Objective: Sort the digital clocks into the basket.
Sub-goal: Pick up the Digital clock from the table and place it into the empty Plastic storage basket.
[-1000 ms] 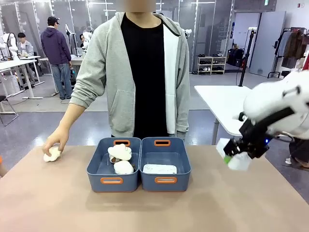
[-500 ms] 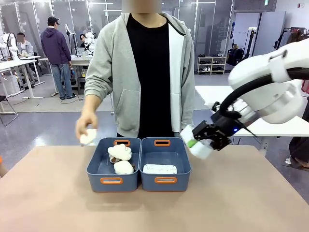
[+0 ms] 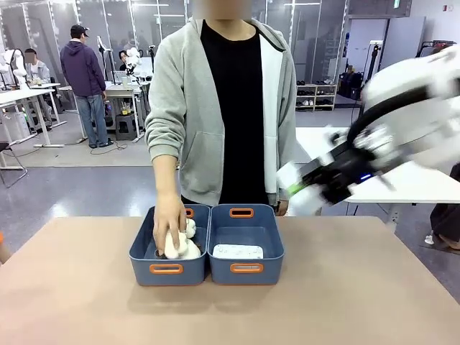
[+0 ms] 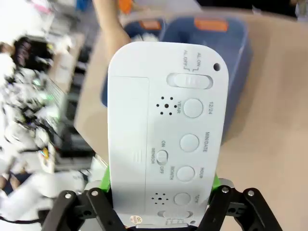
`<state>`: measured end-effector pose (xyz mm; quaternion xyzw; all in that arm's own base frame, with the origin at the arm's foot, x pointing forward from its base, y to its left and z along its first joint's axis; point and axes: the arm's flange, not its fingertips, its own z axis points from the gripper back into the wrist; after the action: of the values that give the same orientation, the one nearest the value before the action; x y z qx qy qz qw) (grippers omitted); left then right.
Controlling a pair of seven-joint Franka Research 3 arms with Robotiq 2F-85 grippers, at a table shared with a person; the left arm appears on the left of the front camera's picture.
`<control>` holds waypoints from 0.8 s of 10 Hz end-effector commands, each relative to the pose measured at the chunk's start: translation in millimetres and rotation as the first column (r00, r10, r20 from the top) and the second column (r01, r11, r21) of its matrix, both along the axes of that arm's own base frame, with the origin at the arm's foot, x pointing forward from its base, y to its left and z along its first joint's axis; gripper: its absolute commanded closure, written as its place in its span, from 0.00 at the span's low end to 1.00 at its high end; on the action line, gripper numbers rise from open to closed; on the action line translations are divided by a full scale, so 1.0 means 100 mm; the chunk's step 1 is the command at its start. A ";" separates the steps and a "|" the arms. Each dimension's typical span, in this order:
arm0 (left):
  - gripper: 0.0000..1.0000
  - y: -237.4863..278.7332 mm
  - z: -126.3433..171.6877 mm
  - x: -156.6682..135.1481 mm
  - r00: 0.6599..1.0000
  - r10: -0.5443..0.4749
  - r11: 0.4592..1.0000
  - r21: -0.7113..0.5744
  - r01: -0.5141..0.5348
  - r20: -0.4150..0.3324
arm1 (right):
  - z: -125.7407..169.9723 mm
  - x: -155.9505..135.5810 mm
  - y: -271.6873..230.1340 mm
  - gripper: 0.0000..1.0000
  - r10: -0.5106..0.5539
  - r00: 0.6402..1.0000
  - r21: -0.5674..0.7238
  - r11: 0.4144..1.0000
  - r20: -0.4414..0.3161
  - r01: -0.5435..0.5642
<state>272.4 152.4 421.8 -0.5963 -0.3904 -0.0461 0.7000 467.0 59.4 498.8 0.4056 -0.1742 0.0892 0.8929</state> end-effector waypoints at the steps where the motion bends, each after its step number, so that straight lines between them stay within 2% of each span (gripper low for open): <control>1: 0.00 0.00 0.03 -0.01 1.000 -0.004 1.000 -0.008 0.004 0.018 | 0.25 -0.36 -1.05 0.77 -0.125 0.988 0.189 0.976 0.092 0.106; 2: 0.00 0.00 0.03 -0.01 1.000 -0.004 1.000 -0.008 0.004 0.018 | 0.27 -0.46 -1.24 0.77 -0.143 0.984 0.210 0.970 0.107 0.118; 4: 0.00 0.00 0.03 -0.01 1.000 -0.004 1.000 -0.008 0.004 0.018 | 0.23 -0.45 -1.18 0.77 -0.129 0.987 0.209 0.972 0.098 0.107; 5: 0.00 0.00 0.03 -0.01 1.000 -0.004 1.000 -0.008 0.004 0.018 | 0.23 -0.36 -0.98 0.77 -0.101 0.992 0.205 0.975 0.077 0.083; 8: 0.00 0.00 0.03 -0.01 1.000 -0.004 1.000 -0.008 0.004 0.018 | -0.12 0.07 0.18 0.77 0.020 1.000 -0.025 1.000 0.017 -0.019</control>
<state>272.3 152.3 421.8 -0.5963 -0.3903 -0.0463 0.7000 448.8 51.8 489.4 0.4311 -0.1879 0.0962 0.8772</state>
